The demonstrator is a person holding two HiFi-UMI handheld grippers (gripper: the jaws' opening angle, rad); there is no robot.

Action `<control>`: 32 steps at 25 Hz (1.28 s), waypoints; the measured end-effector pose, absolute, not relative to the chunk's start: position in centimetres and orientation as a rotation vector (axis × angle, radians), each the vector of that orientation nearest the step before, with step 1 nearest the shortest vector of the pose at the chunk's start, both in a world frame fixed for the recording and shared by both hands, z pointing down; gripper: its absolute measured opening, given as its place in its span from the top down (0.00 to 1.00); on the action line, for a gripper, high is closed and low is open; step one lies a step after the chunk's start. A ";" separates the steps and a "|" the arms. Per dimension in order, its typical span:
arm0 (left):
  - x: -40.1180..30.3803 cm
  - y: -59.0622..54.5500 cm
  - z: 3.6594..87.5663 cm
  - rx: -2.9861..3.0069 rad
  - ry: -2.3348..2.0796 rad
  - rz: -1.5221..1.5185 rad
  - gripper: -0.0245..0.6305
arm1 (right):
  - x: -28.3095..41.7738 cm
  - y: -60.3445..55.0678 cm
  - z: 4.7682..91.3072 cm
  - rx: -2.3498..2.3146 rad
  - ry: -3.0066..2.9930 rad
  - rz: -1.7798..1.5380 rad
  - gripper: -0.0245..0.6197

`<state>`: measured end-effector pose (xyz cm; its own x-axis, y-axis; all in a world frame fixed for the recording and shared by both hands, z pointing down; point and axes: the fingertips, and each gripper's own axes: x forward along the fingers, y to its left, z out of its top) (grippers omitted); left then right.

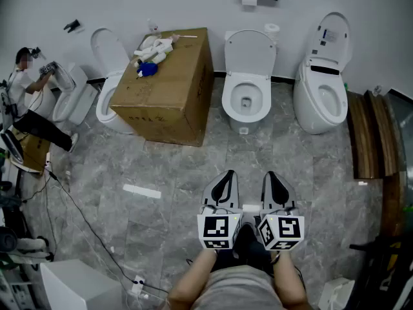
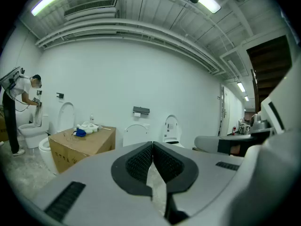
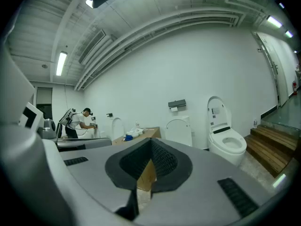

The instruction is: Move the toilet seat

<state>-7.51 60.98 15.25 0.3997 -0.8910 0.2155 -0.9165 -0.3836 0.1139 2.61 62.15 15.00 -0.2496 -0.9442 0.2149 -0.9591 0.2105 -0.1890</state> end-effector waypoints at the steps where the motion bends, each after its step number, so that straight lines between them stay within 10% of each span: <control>1: -7.5 61.0 15.2 2.442 -1.604 0.173 0.94 | 2.6 62.2 15.0 1.890 -2.403 0.441 0.94; 32: -3.9 59.1 16.7 2.374 -1.662 0.209 0.94 | 8.7 60.2 16.8 1.866 -2.403 0.496 0.94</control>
